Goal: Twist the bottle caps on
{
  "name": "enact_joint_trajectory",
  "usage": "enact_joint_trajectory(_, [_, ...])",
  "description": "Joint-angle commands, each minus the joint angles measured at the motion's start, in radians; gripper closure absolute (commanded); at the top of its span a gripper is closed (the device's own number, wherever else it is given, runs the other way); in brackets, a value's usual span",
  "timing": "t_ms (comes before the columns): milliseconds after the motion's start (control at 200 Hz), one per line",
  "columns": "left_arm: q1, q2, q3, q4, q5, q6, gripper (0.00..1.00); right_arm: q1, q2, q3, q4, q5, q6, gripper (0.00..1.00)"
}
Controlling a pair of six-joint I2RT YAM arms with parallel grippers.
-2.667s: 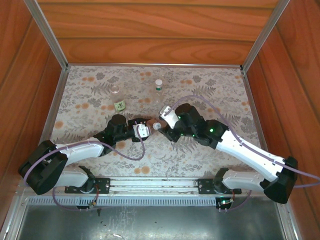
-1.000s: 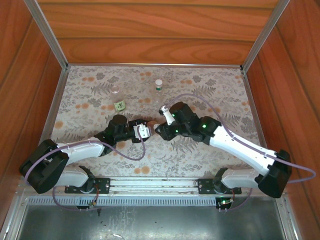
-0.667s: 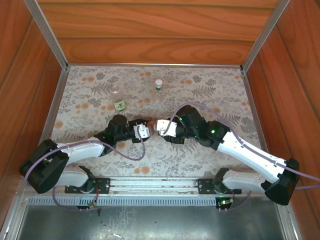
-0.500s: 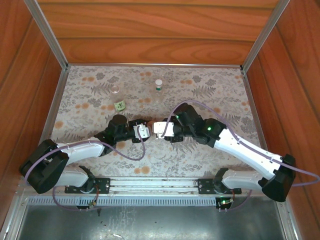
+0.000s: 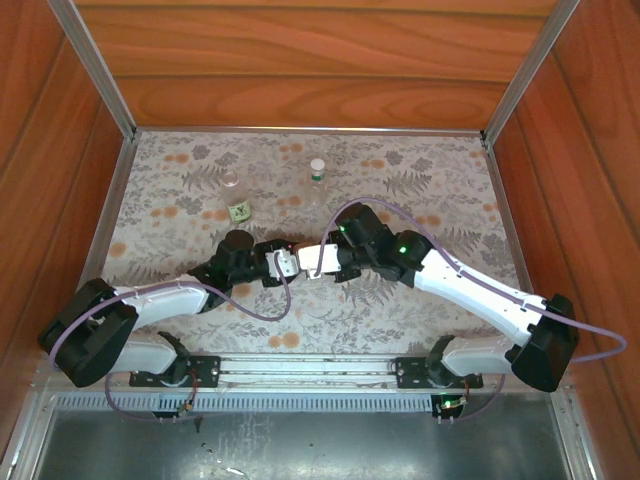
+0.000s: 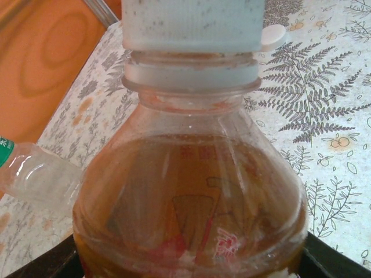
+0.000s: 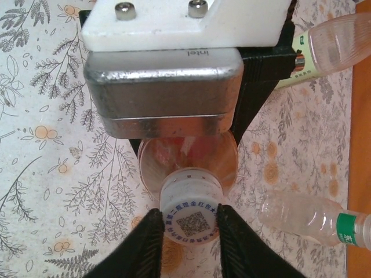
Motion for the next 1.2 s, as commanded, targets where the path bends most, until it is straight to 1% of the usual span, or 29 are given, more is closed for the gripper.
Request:
enact_joint_trajectory(0, [-0.009,-0.025,0.002,0.043,0.044,0.02,0.39,0.007,0.018,0.0,0.057,0.003,-0.014,0.63])
enact_joint_trajectory(105, [-0.009,-0.027,0.001,0.044,0.042,0.019,0.39,0.007,0.021,-0.002,0.057,0.014,-0.019,0.6])
enact_joint_trajectory(170, [-0.01,-0.028,0.001,0.043,0.043,0.017,0.39,0.007,0.017,-0.01,0.069,0.026,-0.02,0.6])
enact_joint_trajectory(360, [-0.008,-0.024,0.002,0.044,0.042,0.017,0.39,0.007,0.007,-0.002,0.042,0.02,0.007,0.74])
enact_joint_trajectory(400, [-0.009,-0.025,0.003,0.044,0.041,0.017,0.39,0.007,0.0,-0.005,0.041,0.017,0.035,0.77])
enact_joint_trajectory(460, [-0.009,-0.028,0.002,0.044,0.038,0.017,0.39,0.007,-0.009,-0.009,0.051,0.019,0.123,0.82])
enact_joint_trajectory(500, [-0.008,-0.029,0.001,0.044,0.035,0.018,0.39,0.006,-0.014,-0.012,0.07,0.028,0.225,0.85])
enact_joint_trajectory(540, [-0.008,-0.03,0.0,0.044,0.031,0.019,0.39,0.006,-0.015,-0.014,0.106,0.059,0.399,0.9])
enact_joint_trajectory(615, [-0.009,-0.026,0.001,0.044,0.026,0.02,0.39,0.006,0.0,0.013,0.124,0.114,0.819,0.99])
enact_joint_trajectory(705, [-0.008,-0.018,0.004,0.043,0.018,0.022,0.39,0.006,0.034,0.064,0.062,0.126,1.34,0.99])
enact_joint_trajectory(750, [-0.008,-0.016,0.005,0.043,0.017,0.023,0.39,0.006,0.05,0.076,0.022,0.094,1.605,0.99])
enact_joint_trajectory(780, [-0.008,-0.014,0.007,0.044,0.016,0.024,0.39,0.006,0.059,0.075,0.015,0.044,1.709,0.99])
enact_joint_trajectory(810, [-0.009,-0.013,0.009,0.044,0.015,0.025,0.39,0.006,0.065,0.075,0.025,-0.007,1.752,0.98])
enact_joint_trajectory(850, [-0.009,-0.01,0.008,0.044,0.015,0.025,0.39,0.006,0.065,0.08,0.018,-0.033,1.797,0.98])
enact_joint_trajectory(895, [-0.009,-0.01,0.008,0.045,0.016,0.025,0.39,0.003,0.056,0.081,0.001,-0.019,1.803,0.95])
enact_joint_trajectory(930, [-0.008,-0.007,0.008,0.044,0.016,0.024,0.39,0.0,0.043,0.075,-0.002,-0.006,1.772,0.93])
enact_joint_trajectory(970, [-0.008,-0.007,0.009,0.044,0.016,0.023,0.39,-0.005,0.025,0.058,0.012,-0.001,1.703,0.87])
enact_joint_trajectory(999, [-0.009,-0.008,0.008,0.043,0.016,0.022,0.39,-0.007,0.005,0.043,0.026,0.004,1.636,0.8])
enact_joint_trajectory(1059, [-0.009,-0.01,0.009,0.043,0.016,0.019,0.39,-0.009,-0.033,0.004,0.053,0.012,1.468,0.69])
enact_joint_trajectory(1139, [-0.009,-0.009,0.008,0.044,0.018,0.017,0.39,-0.012,-0.076,-0.035,0.065,-0.004,1.172,0.55])
enact_joint_trajectory(1164, [-0.009,-0.007,0.009,0.044,0.019,0.017,0.39,-0.012,-0.091,-0.045,0.063,-0.012,1.061,0.53])
enact_joint_trajectory(1169, [-0.009,-0.006,0.008,0.044,0.019,0.017,0.39,-0.012,-0.091,-0.045,0.063,-0.012,1.061,0.53])
enact_joint_trajectory(1174, [-0.009,-0.006,0.009,0.045,0.019,0.017,0.39,-0.012,-0.096,-0.049,0.062,-0.016,1.019,0.53])
enact_joint_trajectory(1179, [-0.009,-0.007,0.008,0.044,0.02,0.017,0.39,-0.012,-0.096,-0.049,0.062,-0.016,1.019,0.53])
enact_joint_trajectory(1184, [-0.01,-0.006,0.008,0.044,0.021,0.017,0.39,-0.013,-0.102,-0.054,0.062,-0.018,0.973,0.52])
enact_joint_trajectory(1199, [-0.008,-0.005,0.009,0.043,0.02,0.018,0.39,-0.012,-0.107,-0.057,0.06,-0.021,0.929,0.52])
